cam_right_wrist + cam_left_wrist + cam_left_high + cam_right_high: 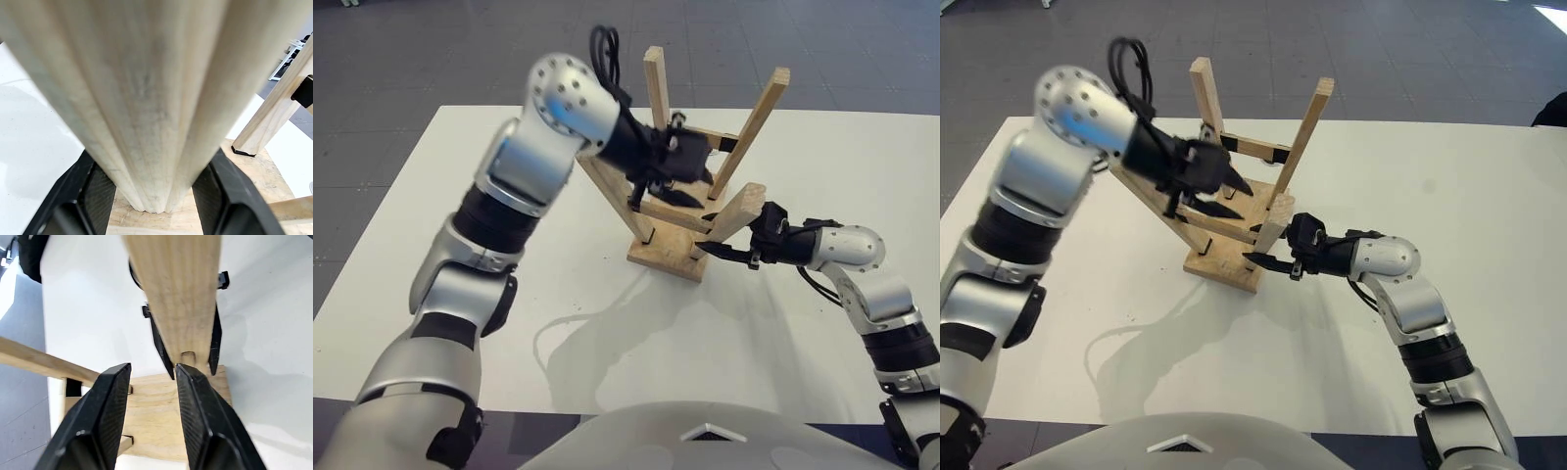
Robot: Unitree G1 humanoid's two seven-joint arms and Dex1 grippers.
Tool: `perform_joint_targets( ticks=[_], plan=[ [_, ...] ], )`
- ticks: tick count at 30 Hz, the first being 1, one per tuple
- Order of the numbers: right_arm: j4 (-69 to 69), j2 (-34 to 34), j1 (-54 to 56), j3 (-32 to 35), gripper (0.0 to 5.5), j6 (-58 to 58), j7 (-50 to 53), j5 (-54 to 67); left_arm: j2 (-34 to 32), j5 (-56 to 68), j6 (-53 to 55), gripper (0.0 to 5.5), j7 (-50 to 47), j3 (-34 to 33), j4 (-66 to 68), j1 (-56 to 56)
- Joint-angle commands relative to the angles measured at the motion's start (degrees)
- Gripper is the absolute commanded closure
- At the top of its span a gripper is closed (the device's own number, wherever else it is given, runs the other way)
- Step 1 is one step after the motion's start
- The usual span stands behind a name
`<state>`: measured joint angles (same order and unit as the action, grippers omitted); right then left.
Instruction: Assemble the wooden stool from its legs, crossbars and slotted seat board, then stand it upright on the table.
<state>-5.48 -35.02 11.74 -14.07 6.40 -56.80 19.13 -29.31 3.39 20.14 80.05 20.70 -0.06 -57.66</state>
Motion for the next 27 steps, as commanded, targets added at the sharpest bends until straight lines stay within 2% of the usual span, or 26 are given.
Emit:
perform_joint_targets(
  ticks=[1, 4, 7, 10, 12, 16, 21, 27],
  plan=[
    [2.37, -1.15, -3.92, -3.27, 3.47, 4.2, -1.85, -2.68, -2.51, 1.83, 2.49, 3.83, -4.84, -8.09, 3.79, -8.79],
    [2.11, -1.18, -4.15, -3.22, 3.47, 4.39, -1.51, -2.67, -5.22, 3.22, 5.35, 3.83, -11.68, -16.01, 8.26, -10.13],
    [1.0, -1.08, -5.04, -2.67, 3.47, 4.88, -0.41, -2.35, -5.88, 4.42, 7.72, 3.83, -19.97, -22.75, 10.61, -2.8],
    [0.12, -0.88, -5.87, -2.14, 3.47, 5.55, 0.76, -1.87, -5.81, 1.29, 3.83, 3.83, -31.5, -27.63, 14.0, 15.66],
    [-0.12, -0.89, -6.05, -2.04, 3.47, 5.93, 1.02, -1.76, -4.65, -0.86, 0.28, 4.17, -37.77, -28.51, 15.2, 26.17],
    [-0.06, -1.01, -5.48, -2.0, 3.47, 6.69, 0.61, -1.65, -2.84, -7.86, -9.6, 4.8, -46.72, -23.51, 9.2, 42.88],
    [0.5, -1.08, -5.18, -2.2, 3.47, 6.94, 0.42, -1.9, -3.31, -14.04, -20.54, 4.86, -51.03, -19.93, -6.29, 56.05],
    [0.44, -0.91, -4.77, -2.42, 3.47, 7.48, 0.66, -1.74, -1.58, -21.95, -24.29, 4.86, -51.47, -10.47, -18.63, 55.6]
  ],
)
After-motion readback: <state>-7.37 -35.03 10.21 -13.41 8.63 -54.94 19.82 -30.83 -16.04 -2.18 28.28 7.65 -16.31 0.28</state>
